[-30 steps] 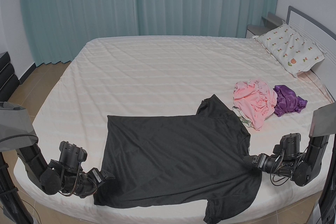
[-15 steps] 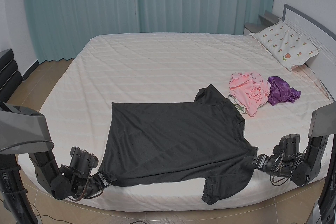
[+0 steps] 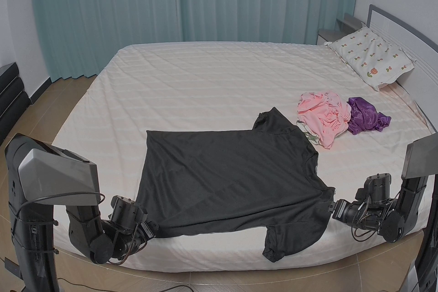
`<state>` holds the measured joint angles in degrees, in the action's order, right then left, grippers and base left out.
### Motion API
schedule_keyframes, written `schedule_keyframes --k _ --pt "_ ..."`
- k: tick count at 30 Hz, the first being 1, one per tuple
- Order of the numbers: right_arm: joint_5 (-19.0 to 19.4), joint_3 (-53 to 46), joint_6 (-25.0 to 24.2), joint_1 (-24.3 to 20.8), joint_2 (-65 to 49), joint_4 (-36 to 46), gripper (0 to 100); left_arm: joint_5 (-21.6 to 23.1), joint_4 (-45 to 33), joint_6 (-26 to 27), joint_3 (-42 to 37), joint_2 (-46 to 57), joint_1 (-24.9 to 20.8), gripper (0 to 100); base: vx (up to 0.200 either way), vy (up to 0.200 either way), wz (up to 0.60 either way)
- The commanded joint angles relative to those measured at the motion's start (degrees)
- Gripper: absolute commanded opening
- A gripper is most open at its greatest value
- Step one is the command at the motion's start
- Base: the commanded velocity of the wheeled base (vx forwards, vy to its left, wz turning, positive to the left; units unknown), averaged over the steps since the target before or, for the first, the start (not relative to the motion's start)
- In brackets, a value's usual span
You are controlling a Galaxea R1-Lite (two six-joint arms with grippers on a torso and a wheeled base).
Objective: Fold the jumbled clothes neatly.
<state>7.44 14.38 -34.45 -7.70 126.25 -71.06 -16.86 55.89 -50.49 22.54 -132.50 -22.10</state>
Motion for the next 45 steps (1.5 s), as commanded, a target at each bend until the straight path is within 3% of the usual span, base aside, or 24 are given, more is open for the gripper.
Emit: schedule_keyframes --k 1,5,9,18,26,27,38,45 --pt "0.03 -0.15 0.09 -0.21 0.14 0.04 100 -1.60 0.27 1.54 1.37 -3.73 -0.05 0 0.000 0.000 0.00" --pt "0.91 -0.94 0.52 -0.82 0.14 0.13 100 -2.39 0.97 1.71 2.60 -4.26 0.39 0 0.000 0.000 0.00" --pt "0.83 -1.82 1.58 -0.38 1.55 0.22 100 -2.56 3.26 -3.03 3.56 -3.99 1.97 0 0.000 0.000 0.00" --pt "-0.23 2.93 4.83 0.32 8.49 0.92 100 -1.77 5.54 -5.76 1.19 0.05 5.05 0 0.000 0.000 0.00" --pt "-0.93 8.12 4.83 1.02 11.13 1.19 100 3.59 5.81 -7.78 0.40 0.93 5.75 0 0.000 0.000 0.00" --pt "-1.11 9.43 4.83 1.02 12.01 1.36 0 3.59 5.81 -7.78 0.40 0.93 5.75 0 0.000 0.000 0.00" --pt "-1.20 22.18 5.45 3.49 11.74 2.15 0 3.68 5.81 -7.87 0.22 1.10 5.75 0 0.000 0.000 0.00" --pt "-0.67 31.14 8.52 2.26 12.80 8.22 0 3.68 5.81 -8.74 0.66 1.28 5.75 0 0.000 0.000 0.00"
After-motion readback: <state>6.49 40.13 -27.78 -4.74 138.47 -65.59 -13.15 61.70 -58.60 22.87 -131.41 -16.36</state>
